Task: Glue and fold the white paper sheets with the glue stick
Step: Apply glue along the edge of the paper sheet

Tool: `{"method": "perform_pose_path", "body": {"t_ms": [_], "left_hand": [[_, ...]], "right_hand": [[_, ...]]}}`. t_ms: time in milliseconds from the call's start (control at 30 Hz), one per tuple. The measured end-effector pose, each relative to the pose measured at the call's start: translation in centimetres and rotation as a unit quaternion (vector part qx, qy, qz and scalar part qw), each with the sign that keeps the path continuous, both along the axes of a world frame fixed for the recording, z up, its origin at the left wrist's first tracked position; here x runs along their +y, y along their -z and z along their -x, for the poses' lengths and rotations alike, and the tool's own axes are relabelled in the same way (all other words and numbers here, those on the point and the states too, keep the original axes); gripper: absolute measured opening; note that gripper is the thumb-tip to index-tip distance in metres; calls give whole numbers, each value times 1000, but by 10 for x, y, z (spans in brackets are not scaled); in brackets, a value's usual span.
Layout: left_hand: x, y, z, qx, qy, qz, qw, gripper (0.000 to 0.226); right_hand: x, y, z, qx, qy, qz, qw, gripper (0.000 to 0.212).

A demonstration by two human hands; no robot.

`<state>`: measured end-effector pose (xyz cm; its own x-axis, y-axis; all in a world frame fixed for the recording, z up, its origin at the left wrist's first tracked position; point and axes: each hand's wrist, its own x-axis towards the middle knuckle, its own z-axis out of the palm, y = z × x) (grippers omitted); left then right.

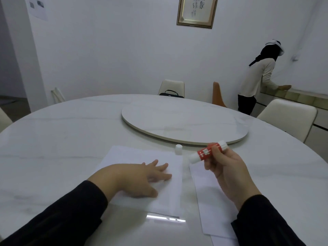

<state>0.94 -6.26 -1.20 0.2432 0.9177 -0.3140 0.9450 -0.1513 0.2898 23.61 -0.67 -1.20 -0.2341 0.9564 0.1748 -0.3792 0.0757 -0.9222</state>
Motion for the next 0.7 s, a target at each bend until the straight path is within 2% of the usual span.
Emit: {"method": "perform_pose_path", "body": {"t_ms": [67,133,167,233,333,400,467,600,700], "left_hand": [[-1,1,-3,-5,-88,-66,994,58],[-3,10,-8,70,-194,-117,971,63],[-4,14,-10,108,-212,-104,966,71],[-3,18,-10,111,-180,-51,976,80],[-1,4,6,74,-99,-14,992,74],[2,5,12,42,-127,-32,991,67],[5,11,11,31,-174,-63,982,71],[8,11,11,31,-152,-43,987,83],[12,11,21,12,-151,-25,988,83]], "right_hand": [[1,-1,-2,7,45,3,999,12],[1,-1,-2,7,69,2,998,14],[1,-2,-2,8,77,0,997,14],[1,-2,-1,5,85,4,996,14],[0,-1,0,4,79,5,997,13],[0,0,0,0,76,3,997,12],[0,-1,0,-2,77,5,997,12],[1,4,9,33,51,54,997,10],[0,8,16,0,28,55,998,10]]}}
